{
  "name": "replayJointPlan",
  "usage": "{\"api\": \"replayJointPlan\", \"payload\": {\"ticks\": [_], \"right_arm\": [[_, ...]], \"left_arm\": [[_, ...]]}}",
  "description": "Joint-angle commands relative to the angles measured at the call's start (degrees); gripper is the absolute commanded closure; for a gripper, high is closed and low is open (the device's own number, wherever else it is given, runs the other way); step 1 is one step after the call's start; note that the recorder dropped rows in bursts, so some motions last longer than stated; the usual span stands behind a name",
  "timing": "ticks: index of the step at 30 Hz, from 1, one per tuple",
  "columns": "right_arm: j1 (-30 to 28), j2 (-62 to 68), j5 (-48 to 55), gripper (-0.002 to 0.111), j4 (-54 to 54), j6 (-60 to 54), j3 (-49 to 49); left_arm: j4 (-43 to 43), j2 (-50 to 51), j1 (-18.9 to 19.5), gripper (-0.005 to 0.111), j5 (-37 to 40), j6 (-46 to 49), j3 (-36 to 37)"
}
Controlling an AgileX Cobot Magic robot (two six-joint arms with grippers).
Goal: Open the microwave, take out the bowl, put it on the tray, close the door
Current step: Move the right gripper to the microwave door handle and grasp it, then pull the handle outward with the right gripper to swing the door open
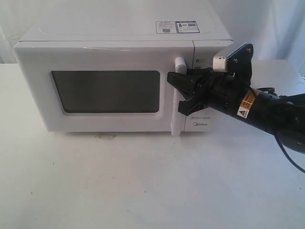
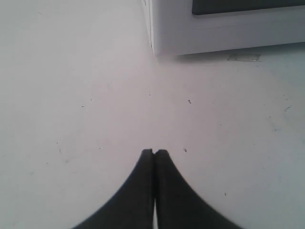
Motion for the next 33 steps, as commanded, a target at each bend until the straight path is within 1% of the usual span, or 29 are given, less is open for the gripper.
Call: {"api": "replayJointPlan", "payload": {"ticks": [1,9,24,33], "right_arm": [[6.4,0.64,-6.91,0.108,-17.02,7.02,-1.76],[7.72,-1.87,-6.91,0.108,-18.93,8.04,-0.3],[8.29,-5.73,-6.91,0.108,-20.67,7.58,3.79],[11.22,-5.83,-6.91,0.108,-20.67,6.95,4.24]], "left_arm": [[-0.36,-0.3,-0.01,0.107,-0.11,-0.04,0.21],[-0.36,-0.3,-0.01,0.107,-0.11,-0.04,0.21],[-0.36,-0.3,-0.01,0.107,-0.11,-0.04,0.21],[-0.36,-0.3,-0.01,0.107,-0.11,-0.04,0.21]]}}
